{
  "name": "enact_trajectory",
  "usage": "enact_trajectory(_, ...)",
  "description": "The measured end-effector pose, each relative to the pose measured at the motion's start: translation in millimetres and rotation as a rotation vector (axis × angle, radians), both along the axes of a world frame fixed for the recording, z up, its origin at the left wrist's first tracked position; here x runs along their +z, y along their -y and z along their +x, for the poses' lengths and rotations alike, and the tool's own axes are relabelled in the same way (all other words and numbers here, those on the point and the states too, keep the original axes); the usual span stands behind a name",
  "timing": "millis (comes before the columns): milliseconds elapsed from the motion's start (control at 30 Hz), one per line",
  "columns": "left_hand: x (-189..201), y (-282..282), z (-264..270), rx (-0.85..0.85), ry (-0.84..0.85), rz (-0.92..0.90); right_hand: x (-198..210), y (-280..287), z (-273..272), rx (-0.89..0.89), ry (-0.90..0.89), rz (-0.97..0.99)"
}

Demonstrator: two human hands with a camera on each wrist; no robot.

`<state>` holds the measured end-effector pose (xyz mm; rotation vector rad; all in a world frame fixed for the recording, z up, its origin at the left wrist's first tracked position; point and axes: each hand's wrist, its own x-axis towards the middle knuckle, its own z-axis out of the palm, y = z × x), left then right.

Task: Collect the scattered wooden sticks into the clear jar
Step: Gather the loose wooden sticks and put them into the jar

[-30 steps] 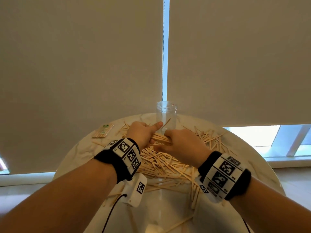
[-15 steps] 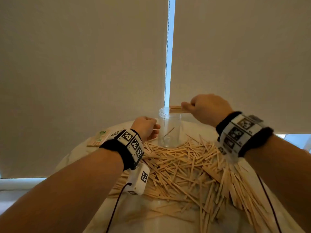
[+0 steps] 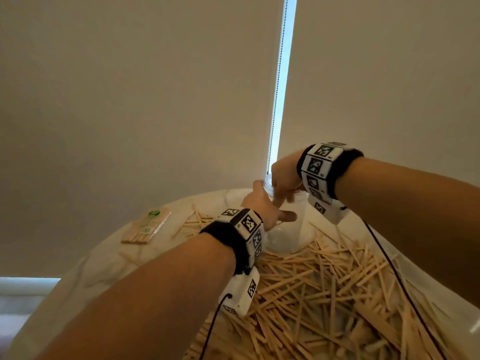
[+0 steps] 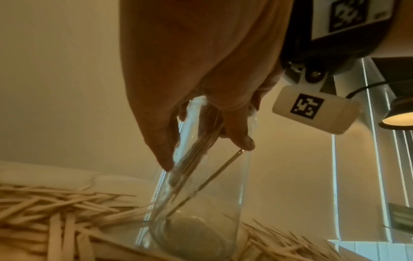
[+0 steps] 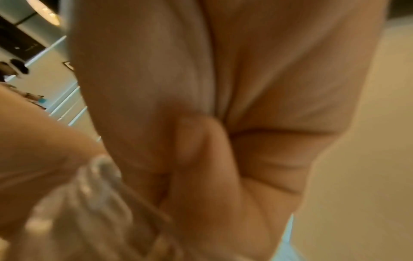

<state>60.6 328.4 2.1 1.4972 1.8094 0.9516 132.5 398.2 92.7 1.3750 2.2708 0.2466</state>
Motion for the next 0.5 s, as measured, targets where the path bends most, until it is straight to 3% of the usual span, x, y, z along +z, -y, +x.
enact_trajectory(133,-6.6,4.3,-0.7,-0.004,0.042,0.037,-2.4,-10.9,1.1,-0.018,-0.146,0.051)
enact_trajectory(267,-9.0,6.3,0.0,-0.001,0.050,0.052,-7.4,-5.8,1.1,-0.062,-0.015,-0.044)
enact_trajectory(333,-8.5,7.4,-0.2,0.004,0.063,0.052,-5.6,-4.0,1.1,-0.087,-0.103,-0.108)
enact_trajectory(500,-8.6,10.6,-3.5,0.004,0.062,0.034,10.6,8.6,8.3,-0.032,-0.246,0.009)
